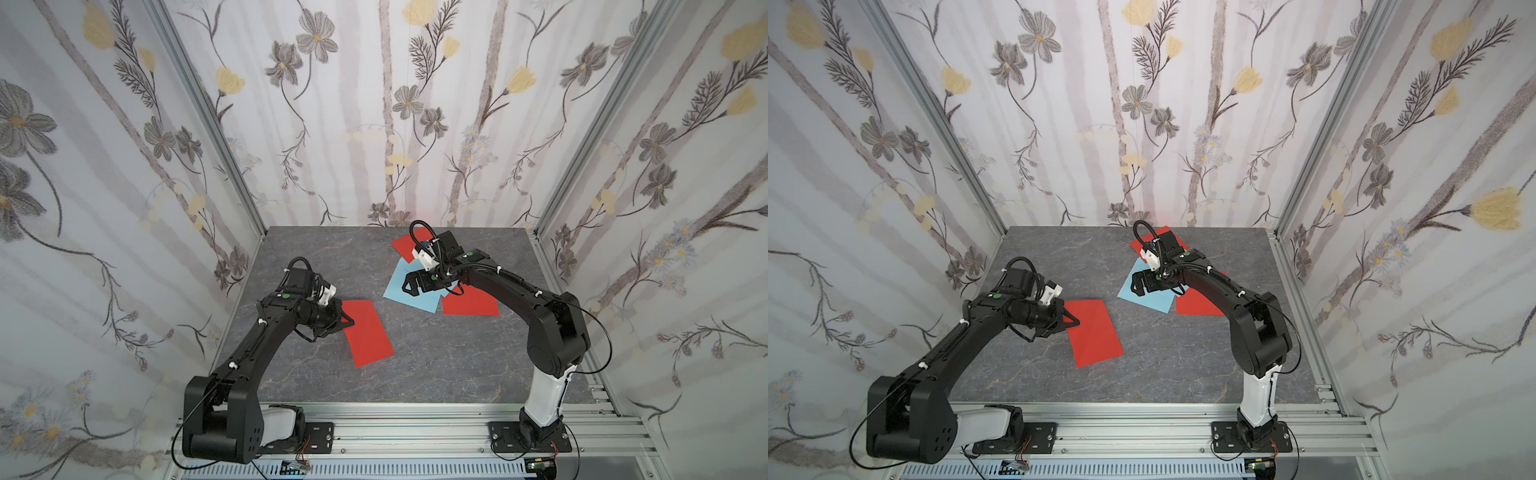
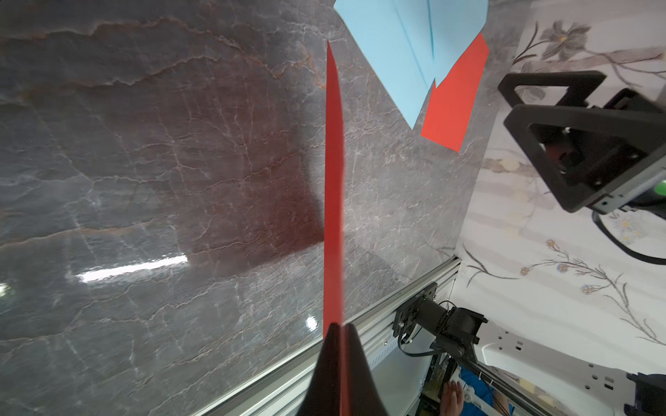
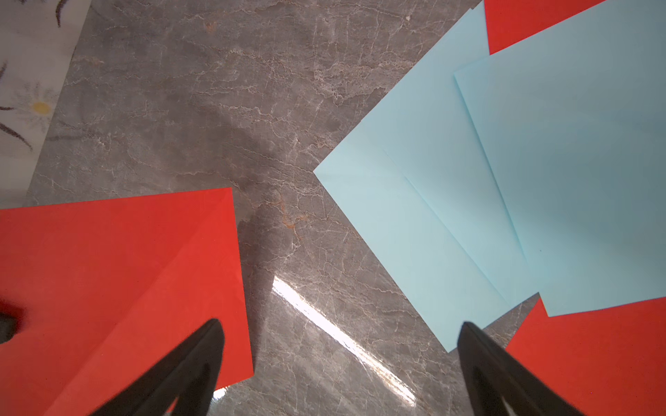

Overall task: Sort the scattered colored papers by color
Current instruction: Place the colored paper at the center of the board.

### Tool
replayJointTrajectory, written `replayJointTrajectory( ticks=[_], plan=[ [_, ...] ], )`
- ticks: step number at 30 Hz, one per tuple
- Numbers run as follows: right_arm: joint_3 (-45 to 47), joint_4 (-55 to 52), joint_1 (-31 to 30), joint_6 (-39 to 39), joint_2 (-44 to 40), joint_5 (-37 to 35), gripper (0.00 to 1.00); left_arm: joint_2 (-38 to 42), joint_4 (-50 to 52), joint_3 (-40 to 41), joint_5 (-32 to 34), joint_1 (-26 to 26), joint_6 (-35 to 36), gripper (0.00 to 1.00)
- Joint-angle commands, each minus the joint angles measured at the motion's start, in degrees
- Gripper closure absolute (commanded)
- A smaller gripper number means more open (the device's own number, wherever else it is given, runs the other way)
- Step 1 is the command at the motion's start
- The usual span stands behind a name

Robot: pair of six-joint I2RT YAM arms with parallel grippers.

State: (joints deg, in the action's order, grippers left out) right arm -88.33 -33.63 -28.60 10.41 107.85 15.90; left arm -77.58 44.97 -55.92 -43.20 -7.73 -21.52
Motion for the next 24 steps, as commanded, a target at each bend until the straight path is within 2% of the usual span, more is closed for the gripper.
replayJointTrajectory(
  ticks=[1,3,8,17,24],
  plan=[
    [0.9,-0.2,0.2,-0.4,-0.3,0.7,0.0,-5.5,17.0,-7.1,4.1,-0.2,11.8,1.0],
    [1.5,-0.2,0.4,-0.7,-0.8,1.0,0.0,-8.8,22.0,-11.4,8.4,-0.2,15.1,1.0],
    [2.7,0.0,0.7,-0.8,-1.5,1.6,0.0,-13.7,24.6,-13.9,18.3,-0.2,18.9,1.0],
    [3.5,0.1,1.2,-0.7,-1.5,2.2,0.0,-21.9,18.3,-14.9,21.1,-2.1,22.1,1.0],
    [4.7,0.1,1.5,-0.6,-1.3,2.4,0.0,-27.4,18.1,-17.0,25.1,-2.5,24.3,1.0]
  ],
)
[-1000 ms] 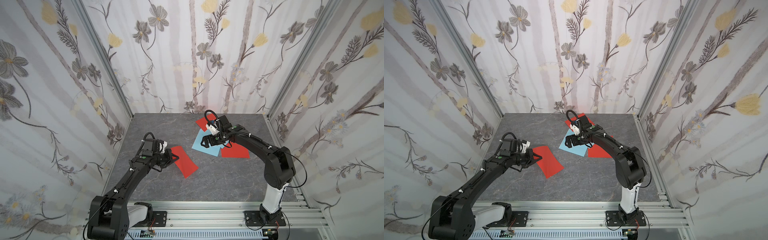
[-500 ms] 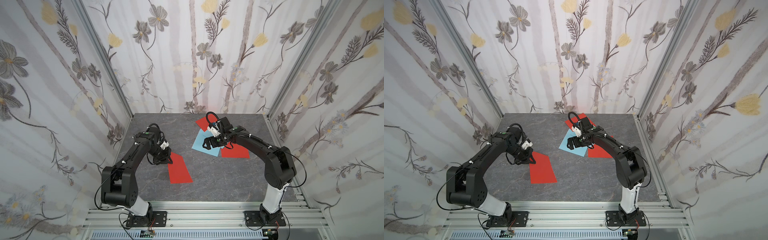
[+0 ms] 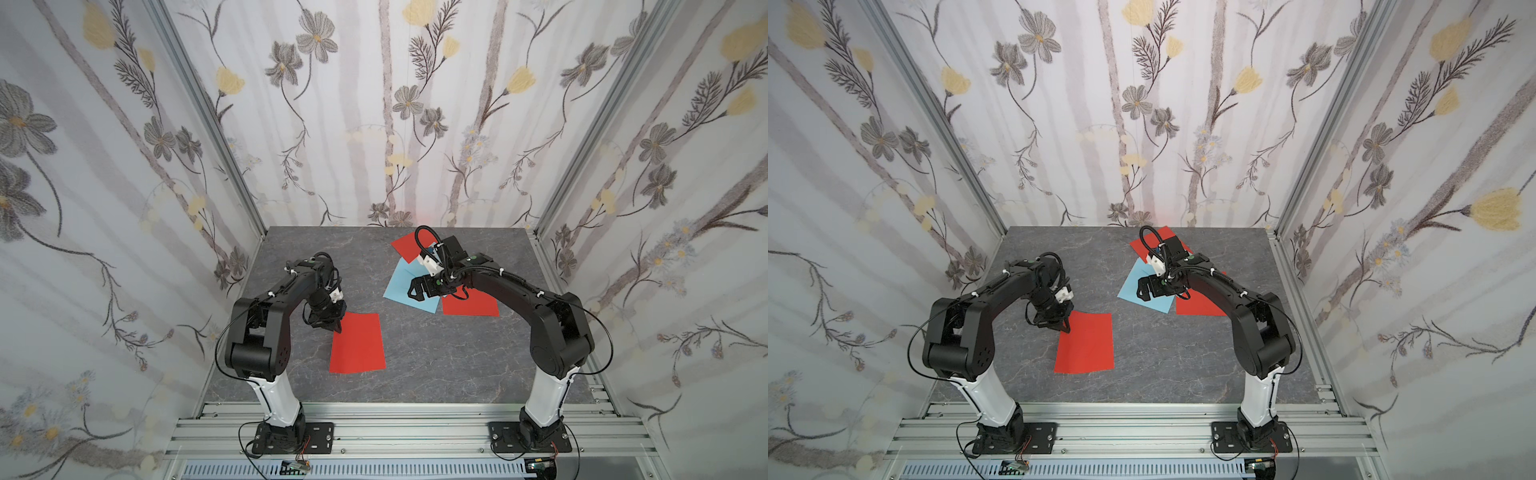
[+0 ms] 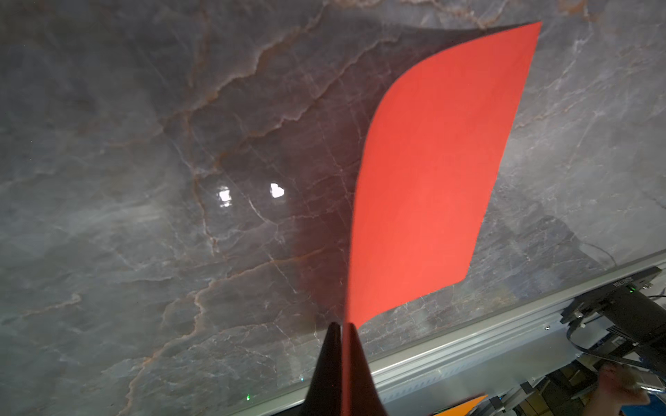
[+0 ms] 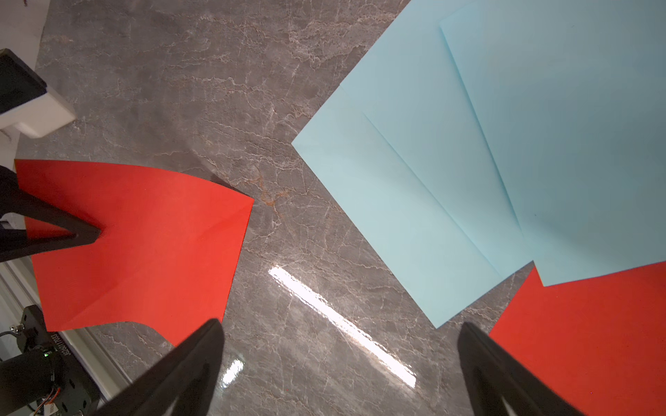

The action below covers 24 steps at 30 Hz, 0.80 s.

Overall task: Sort the scattered colored papers by color
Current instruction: Place the colored paper at the center of the board.

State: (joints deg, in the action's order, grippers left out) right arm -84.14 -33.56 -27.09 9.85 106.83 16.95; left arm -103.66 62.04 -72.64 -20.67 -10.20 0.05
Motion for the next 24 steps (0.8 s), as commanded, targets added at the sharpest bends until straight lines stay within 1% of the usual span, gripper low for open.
replayJointTrajectory(
  ticks=[1,4,8,12,16,21,23,24],
  plan=[
    [0.7,0.1,0.2,0.0,-0.3,1.3,0.0,-1.8,0.8,0.0,3.0,-0.1,2.8,1.0],
    [1.0,0.3,0.3,0.2,-0.1,1.2,0.0,-2.9,-0.7,0.9,4.6,-0.4,2.8,1.0],
    [0.3,0.3,0.5,0.5,0.7,1.7,0.0,-5.3,-1.5,0.4,11.0,-1.9,2.6,1.0],
    [-0.6,0.4,0.7,1.0,1.4,2.8,0.0,-8.0,-2.5,-1.0,12.7,-2.9,2.4,1.0],
    [-0.9,0.6,0.6,1.3,2.0,3.7,0.0,-9.1,-3.2,-2.9,15.1,-3.3,1.9,1.0],
    [-0.2,0.7,0.6,1.4,2.1,4.3,0.0,-10.8,-2.3,-5.4,16.1,-3.4,2.0,1.0],
    [-0.2,1.5,0.7,1.4,2.1,8.7,0.0,-11.2,-2.4,-5.6,16.0,-3.4,1.9,1.0],
    [-0.3,2.9,0.6,2.0,2.2,13.5,0.0,-11.5,-2.4,-5.7,15.9,-3.5,1.9,1.0]
  ],
)
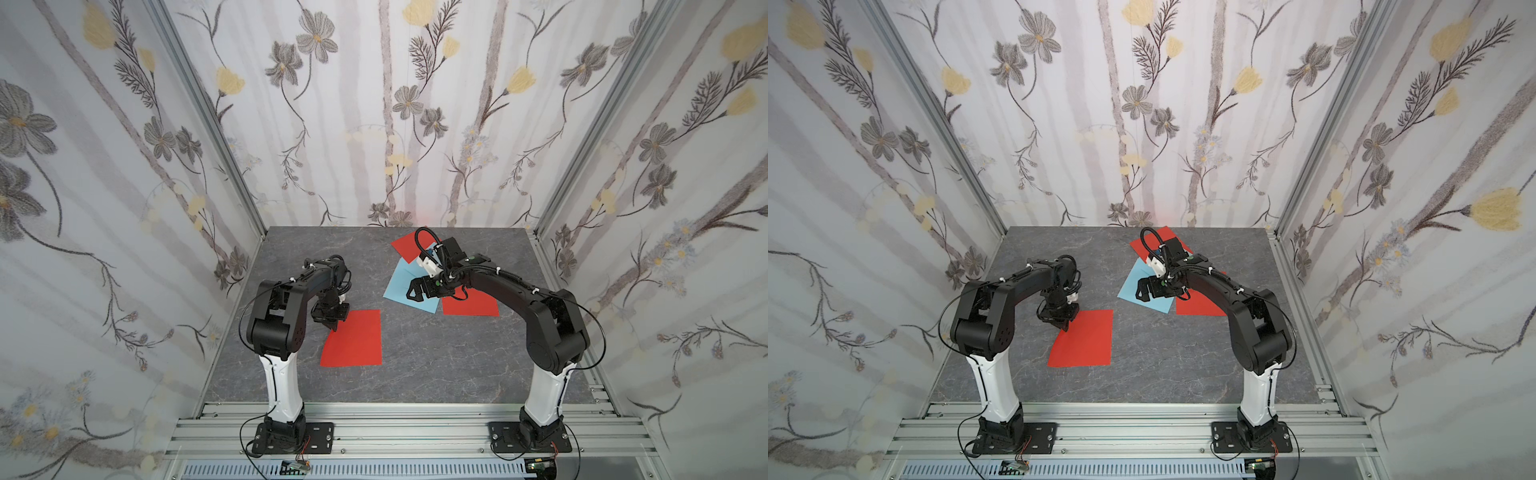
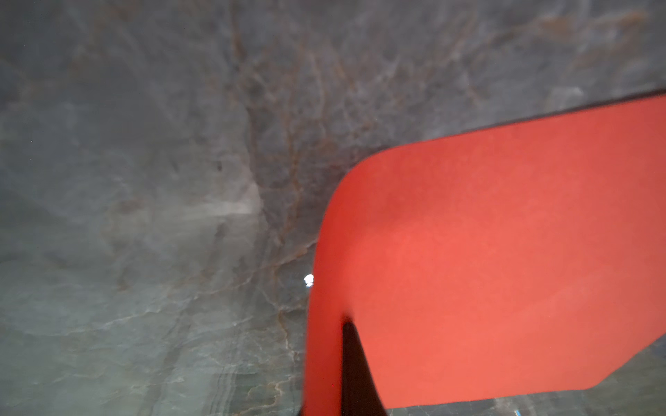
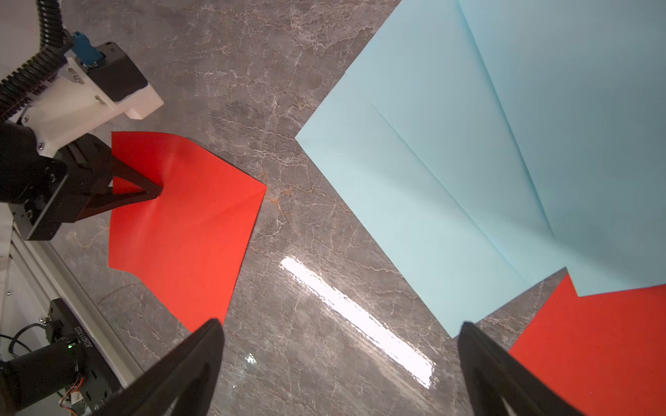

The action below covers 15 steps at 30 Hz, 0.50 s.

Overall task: Sort the scattered colored papers by color
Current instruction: Place the colored paper at the center of the board.

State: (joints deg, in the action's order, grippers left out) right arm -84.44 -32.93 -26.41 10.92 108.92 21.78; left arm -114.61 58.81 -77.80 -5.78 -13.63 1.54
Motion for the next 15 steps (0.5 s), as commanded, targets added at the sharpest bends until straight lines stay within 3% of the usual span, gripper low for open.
replayJointTrajectory(
  ticks=[1,3,9,15],
  plan=[
    [-0.2,4.6,-0.2,2.8,0.7,14.9,0.0,-0.7,0.9,-0.7,1.0,-0.1,0.5,1.0],
    [0.2,11.2,-1.0,9.5,1.9,24.5,0.0,-0.7,0.6,-0.7,1.0,-0.1,0.3,1.0],
    [0.1,17.2,-6.9,12.2,5.9,36.2,0.0,-1.4,0.7,-1.4,0.4,-0.2,0.1,1.0],
    [1.4,17.7,-10.6,12.3,8.4,37.8,0.0,-1.2,1.2,-1.9,0.7,-0.2,0.1,1.0]
  ],
)
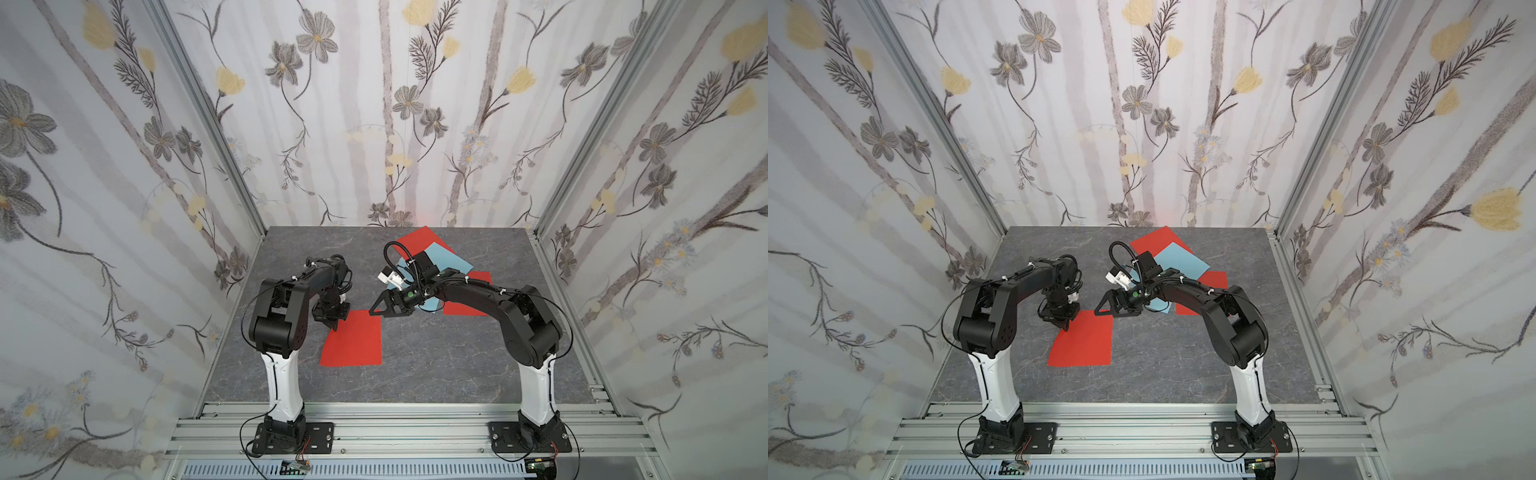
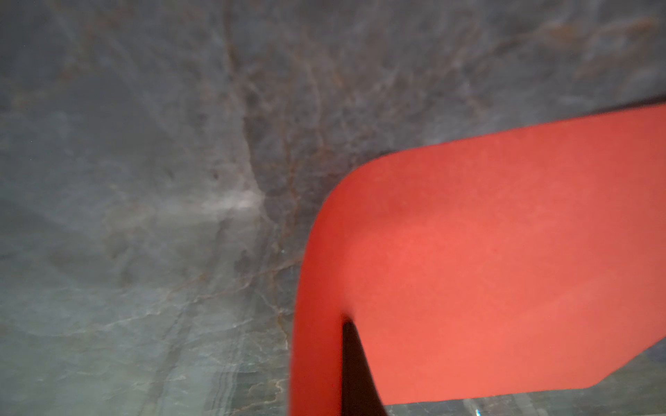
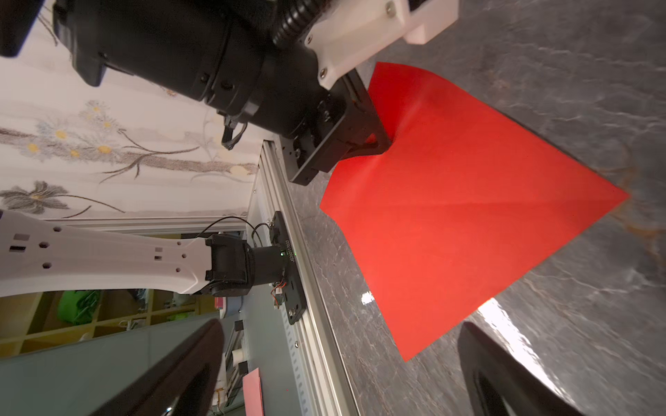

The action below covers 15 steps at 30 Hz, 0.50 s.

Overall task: Sort the scattered colored papers by color
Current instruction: Place the colored paper at the center of the board.

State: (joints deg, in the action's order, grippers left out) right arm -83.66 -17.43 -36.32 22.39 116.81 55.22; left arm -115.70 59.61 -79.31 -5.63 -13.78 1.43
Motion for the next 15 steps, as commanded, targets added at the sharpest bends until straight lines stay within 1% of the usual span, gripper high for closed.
replayJointTrajectory(
  ticks=[1,4,7,9,11,15],
  plan=[
    [0.9,2.3,-1.1,0.7,1.1,5.0,0.0,0.0,0.5,-0.4,0.5,-0.1,0.3,1.0],
    [0.3,2.8,-2.4,0.3,3.7,8.0,0.0,0.0,0.7,-0.3,0.4,-0.1,0.3,1.0],
    [-0.3,2.3,-2.9,0.4,5.5,6.2,0.0,-0.1,0.9,-0.4,0.6,-0.1,0.4,1.0],
    [-1.0,-0.7,-3.0,-0.9,6.8,2.9,0.0,-0.2,1.1,-0.5,0.4,-0.2,0.3,1.0],
    [-1.7,-2.4,-2.9,-2.0,8.2,1.2,0.0,-0.2,1.4,-0.7,0.4,-0.3,0.2,1.0],
    [-2.4,-3.4,-3.3,-3.0,10.1,0.6,0.0,-0.1,2.0,-0.7,0.7,-0.5,0.1,1.0]
  ],
)
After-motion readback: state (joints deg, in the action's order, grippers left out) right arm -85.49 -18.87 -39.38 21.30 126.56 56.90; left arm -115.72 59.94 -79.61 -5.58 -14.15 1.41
